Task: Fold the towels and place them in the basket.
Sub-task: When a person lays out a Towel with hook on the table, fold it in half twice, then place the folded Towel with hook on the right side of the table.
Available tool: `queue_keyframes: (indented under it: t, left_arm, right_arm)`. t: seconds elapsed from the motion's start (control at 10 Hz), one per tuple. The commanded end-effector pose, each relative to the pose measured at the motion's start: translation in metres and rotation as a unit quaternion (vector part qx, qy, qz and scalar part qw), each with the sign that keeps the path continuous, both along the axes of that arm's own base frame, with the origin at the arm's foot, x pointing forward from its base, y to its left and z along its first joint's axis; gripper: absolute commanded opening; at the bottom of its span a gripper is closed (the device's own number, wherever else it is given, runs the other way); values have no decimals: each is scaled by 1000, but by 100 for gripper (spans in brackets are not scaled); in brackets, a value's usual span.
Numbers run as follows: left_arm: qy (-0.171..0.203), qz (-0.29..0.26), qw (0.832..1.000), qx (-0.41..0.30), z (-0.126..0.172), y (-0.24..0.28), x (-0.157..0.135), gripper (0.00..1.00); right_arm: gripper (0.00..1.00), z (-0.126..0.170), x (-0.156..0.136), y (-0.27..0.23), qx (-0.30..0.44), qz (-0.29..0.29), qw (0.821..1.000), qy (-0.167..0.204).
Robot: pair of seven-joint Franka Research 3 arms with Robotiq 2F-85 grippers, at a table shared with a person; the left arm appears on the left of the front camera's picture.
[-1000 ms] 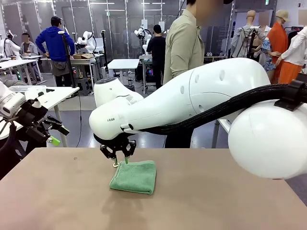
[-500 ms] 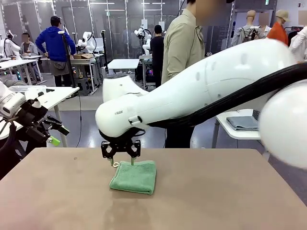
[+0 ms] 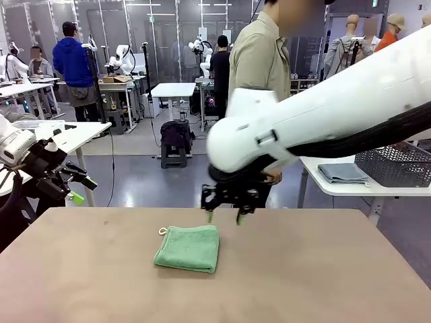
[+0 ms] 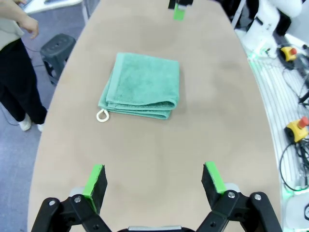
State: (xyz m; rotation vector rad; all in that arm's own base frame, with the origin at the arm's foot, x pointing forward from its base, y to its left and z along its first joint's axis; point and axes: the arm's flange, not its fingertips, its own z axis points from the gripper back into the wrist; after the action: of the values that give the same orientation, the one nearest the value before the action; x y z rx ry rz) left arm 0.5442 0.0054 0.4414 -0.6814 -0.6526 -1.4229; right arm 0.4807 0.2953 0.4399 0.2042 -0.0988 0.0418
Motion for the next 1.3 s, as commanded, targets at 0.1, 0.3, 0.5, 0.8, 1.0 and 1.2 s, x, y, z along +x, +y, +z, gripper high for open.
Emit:
queue_keyframes:
  t: [0.1, 0.3, 0.5, 0.8, 1.0, 1.2]
  left_arm:
    - [5, 1, 1000, 7, 2, 0, 0, 100]
    - [5, 1, 1000, 7, 2, 0, 0, 100]
    - [5, 1, 1000, 7, 2, 0, 0, 100]
    - [5, 1, 1000, 7, 2, 0, 0, 100]
    - [5, 1, 1000, 7, 2, 0, 0, 100]
    - [5, 1, 1000, 7, 2, 0, 0, 100]
  right_arm:
    - [80, -3, -5, -27, 45, -38, 998, 5]
    - [80, -4, -4, -31, 35, -21, 999, 9]
    - [80, 3, 1, -30, 33, -40, 999, 14]
    - [80, 3, 1, -30, 33, -40, 999, 14]
    - [80, 3, 1, -30, 33, -40, 999, 14]
    - [80, 3, 1, -30, 33, -40, 999, 14]
